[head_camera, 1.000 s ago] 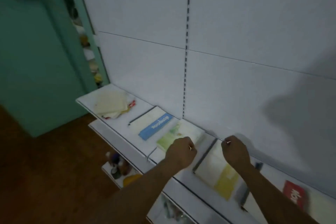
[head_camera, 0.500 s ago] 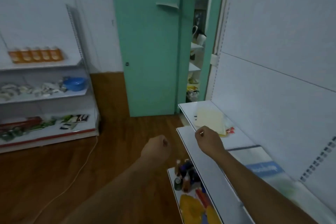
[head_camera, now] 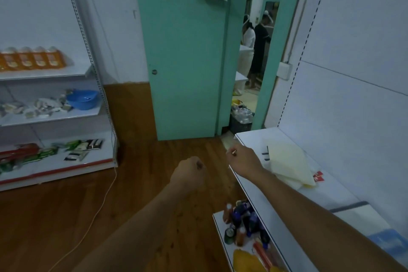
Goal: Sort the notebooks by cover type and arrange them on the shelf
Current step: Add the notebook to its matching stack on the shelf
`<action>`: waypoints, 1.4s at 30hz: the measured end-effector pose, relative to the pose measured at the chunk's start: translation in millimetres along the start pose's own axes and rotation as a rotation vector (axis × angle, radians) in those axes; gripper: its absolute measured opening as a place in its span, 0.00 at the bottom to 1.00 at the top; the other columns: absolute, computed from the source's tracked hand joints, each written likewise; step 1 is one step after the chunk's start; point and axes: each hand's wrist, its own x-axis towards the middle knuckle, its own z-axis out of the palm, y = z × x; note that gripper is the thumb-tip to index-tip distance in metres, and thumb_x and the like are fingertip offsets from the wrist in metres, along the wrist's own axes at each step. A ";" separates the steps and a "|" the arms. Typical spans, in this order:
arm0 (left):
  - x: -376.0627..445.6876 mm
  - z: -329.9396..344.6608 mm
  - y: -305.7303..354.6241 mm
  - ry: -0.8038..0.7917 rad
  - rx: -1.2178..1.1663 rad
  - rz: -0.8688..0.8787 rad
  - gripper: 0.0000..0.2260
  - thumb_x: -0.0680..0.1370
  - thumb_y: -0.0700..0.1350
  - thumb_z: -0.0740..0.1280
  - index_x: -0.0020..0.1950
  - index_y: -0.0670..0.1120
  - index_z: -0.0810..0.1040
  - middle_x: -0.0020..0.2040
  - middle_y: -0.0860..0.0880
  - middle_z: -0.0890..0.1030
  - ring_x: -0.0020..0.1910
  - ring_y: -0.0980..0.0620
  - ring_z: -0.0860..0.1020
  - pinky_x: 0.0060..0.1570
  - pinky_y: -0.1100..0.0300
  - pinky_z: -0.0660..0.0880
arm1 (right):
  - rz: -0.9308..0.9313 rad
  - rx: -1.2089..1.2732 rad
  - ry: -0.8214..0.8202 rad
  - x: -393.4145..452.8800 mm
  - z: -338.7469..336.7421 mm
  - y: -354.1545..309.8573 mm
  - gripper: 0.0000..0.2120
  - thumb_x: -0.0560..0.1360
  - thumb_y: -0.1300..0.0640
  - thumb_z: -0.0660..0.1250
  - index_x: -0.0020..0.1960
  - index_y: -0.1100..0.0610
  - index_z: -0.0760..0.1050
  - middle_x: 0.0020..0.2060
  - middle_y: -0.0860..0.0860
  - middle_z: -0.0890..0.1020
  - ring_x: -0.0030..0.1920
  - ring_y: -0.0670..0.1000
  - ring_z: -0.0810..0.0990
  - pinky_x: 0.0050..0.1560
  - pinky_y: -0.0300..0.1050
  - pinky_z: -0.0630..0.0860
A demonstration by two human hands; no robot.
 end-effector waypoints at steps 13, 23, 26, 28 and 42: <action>197.9 18.1 26.9 -0.061 0.095 0.009 0.06 0.80 0.47 0.60 0.51 0.48 0.76 0.45 0.51 0.79 0.43 0.54 0.78 0.44 0.59 0.78 | 0.070 0.035 0.012 191.3 16.2 48.6 0.09 0.79 0.50 0.59 0.51 0.53 0.75 0.45 0.50 0.80 0.44 0.49 0.77 0.47 0.43 0.75; 301.1 114.5 97.7 -0.365 0.070 0.177 0.07 0.79 0.45 0.63 0.46 0.45 0.78 0.43 0.49 0.79 0.41 0.54 0.77 0.37 0.66 0.74 | 0.376 -0.045 0.168 236.6 -24.6 158.3 0.12 0.78 0.50 0.59 0.54 0.57 0.76 0.50 0.52 0.80 0.51 0.53 0.78 0.50 0.45 0.75; 321.2 149.9 118.5 -0.462 0.079 0.199 0.09 0.78 0.47 0.64 0.53 0.43 0.78 0.48 0.47 0.80 0.46 0.50 0.80 0.44 0.61 0.77 | 0.561 -0.057 0.209 219.3 -40.8 210.8 0.13 0.78 0.51 0.59 0.54 0.59 0.76 0.50 0.55 0.81 0.49 0.53 0.79 0.48 0.43 0.75; 330.7 173.4 131.9 -0.555 0.083 0.210 0.10 0.77 0.47 0.65 0.51 0.41 0.79 0.46 0.45 0.81 0.45 0.47 0.81 0.49 0.56 0.80 | 0.692 -0.062 0.213 201.3 -47.5 236.4 0.15 0.78 0.51 0.58 0.57 0.60 0.74 0.53 0.57 0.79 0.52 0.55 0.78 0.53 0.44 0.74; 333.7 231.3 141.4 -1.148 -0.180 -0.089 0.16 0.76 0.41 0.67 0.62 0.37 0.71 0.52 0.39 0.77 0.42 0.45 0.78 0.39 0.54 0.80 | 1.274 -0.122 0.212 146.3 -20.5 251.7 0.32 0.74 0.38 0.62 0.68 0.59 0.64 0.65 0.58 0.69 0.64 0.59 0.70 0.65 0.54 0.68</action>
